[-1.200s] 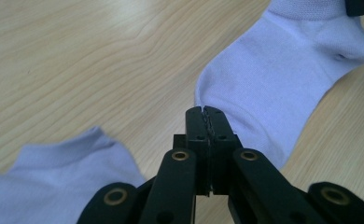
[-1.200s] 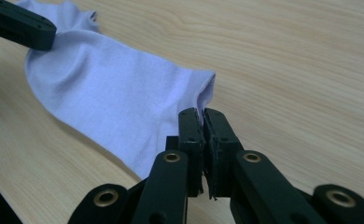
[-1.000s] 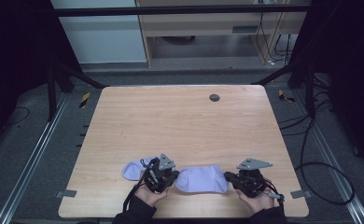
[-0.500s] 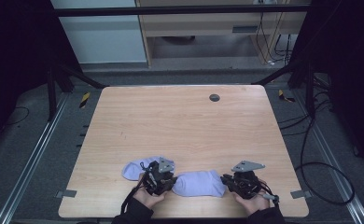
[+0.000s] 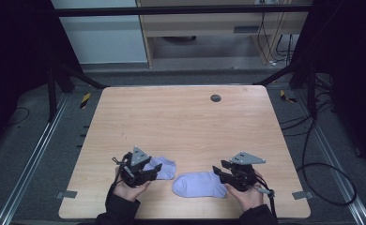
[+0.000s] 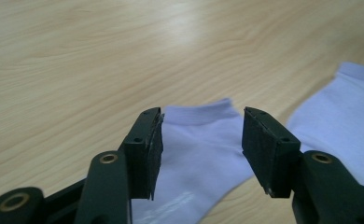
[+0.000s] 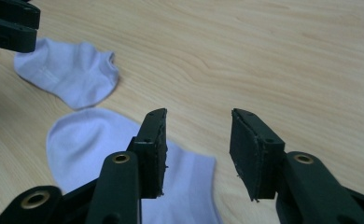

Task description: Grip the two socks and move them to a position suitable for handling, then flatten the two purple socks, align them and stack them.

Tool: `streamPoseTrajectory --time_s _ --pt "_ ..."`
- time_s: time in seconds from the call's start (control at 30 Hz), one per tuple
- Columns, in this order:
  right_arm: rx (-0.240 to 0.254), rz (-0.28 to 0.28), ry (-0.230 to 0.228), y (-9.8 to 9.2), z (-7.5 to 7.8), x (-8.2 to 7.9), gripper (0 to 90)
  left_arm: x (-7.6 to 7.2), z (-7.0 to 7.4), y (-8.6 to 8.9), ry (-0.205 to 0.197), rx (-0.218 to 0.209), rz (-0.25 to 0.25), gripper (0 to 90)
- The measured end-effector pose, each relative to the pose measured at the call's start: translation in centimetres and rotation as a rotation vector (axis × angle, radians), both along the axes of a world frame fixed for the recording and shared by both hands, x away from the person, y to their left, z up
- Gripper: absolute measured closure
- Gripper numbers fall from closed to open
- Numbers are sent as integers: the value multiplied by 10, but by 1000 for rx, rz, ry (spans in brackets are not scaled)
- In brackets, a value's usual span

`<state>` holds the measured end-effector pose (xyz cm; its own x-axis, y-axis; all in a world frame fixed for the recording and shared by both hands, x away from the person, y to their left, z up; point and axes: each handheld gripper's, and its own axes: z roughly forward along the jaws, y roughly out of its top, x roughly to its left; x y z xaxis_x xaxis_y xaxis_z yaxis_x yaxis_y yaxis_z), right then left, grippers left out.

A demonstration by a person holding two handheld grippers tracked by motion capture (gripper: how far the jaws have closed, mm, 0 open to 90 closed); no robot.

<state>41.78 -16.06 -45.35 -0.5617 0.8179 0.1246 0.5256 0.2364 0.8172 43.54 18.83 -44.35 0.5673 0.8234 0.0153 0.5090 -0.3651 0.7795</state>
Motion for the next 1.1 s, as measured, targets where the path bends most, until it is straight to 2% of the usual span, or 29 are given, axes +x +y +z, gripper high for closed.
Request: streamPoseTrajectory --time_s 0.07,0.2,0.37,0.53,0.7,0.8,0.97,1.1 --pt "1 9 -1 9 1 3 523 1 1 13 -11 -9 34 453" --pt "4 32 4 27 3 10 485 -2 -1 37 -13 1 74 439" --pt "-2 62 -2 54 4 19 463 -1 -12 62 18 17 126 438" --pt "2 73 4 77 1 28 461 4 -22 79 53 27 168 468" --pt "-24 77 14 97 -7 37 487 6 -29 87 80 24 187 507" --pt "-38 87 21 109 -14 42 502 8 -32 88 90 41 189 529" --pt "-69 98 39 128 -24 48 518 9 -38 86 112 58 177 555" --pt "-88 110 59 142 -32 54 537 11 -40 84 130 65 169 609"
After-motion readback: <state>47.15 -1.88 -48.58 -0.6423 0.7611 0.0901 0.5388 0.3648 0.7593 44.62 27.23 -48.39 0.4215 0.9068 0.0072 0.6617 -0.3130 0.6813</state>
